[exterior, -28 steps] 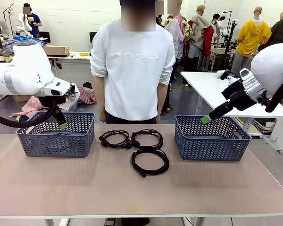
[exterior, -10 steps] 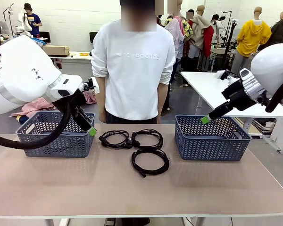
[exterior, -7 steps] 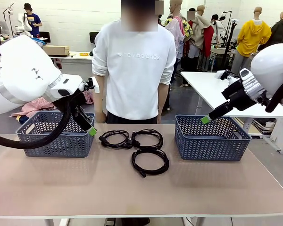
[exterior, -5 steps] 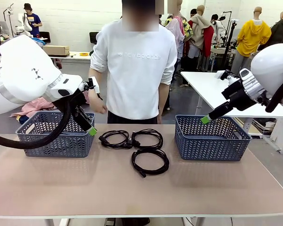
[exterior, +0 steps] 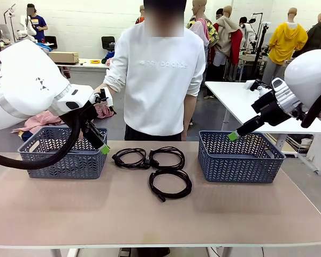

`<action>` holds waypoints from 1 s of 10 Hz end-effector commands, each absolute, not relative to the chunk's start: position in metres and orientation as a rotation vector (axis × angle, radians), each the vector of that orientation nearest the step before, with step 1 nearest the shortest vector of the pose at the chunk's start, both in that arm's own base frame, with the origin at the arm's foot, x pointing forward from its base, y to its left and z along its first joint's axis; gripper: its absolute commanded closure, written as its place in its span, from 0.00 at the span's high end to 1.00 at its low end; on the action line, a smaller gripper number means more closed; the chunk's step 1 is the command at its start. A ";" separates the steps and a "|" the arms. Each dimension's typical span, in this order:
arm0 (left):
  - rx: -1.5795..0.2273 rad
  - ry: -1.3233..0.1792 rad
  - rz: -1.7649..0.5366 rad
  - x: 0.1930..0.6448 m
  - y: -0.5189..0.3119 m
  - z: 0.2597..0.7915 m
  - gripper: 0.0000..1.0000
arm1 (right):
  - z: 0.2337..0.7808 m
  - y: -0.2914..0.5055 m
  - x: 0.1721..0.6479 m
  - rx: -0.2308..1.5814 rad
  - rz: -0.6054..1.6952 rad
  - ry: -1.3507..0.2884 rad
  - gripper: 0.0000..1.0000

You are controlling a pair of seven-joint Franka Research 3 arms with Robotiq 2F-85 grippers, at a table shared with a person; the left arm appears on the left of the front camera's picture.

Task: Organize the cables according to human instructions.
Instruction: Pick up a bundle of cables and place it in the basket indicated by the human.

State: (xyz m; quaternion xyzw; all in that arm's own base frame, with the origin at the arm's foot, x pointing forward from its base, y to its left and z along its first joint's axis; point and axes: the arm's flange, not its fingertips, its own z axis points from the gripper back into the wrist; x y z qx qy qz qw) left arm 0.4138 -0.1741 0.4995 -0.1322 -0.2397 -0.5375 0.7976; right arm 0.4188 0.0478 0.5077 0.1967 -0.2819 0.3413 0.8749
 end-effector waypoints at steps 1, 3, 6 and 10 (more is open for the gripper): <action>-0.282 -0.519 -1.150 0.415 -0.173 0.500 1.00 | 0.508 0.048 0.421 0.432 0.717 -0.602 1.00; -0.282 -0.519 -1.150 0.415 -0.173 0.500 1.00 | 0.508 0.048 0.421 0.432 0.717 -0.602 1.00; -0.282 -0.519 -1.150 0.415 -0.173 0.500 1.00 | 0.508 0.048 0.421 0.432 0.717 -0.602 1.00; -0.284 -0.515 -1.154 0.414 -0.174 0.500 1.00 | 0.508 0.048 0.421 0.432 0.717 -0.602 1.00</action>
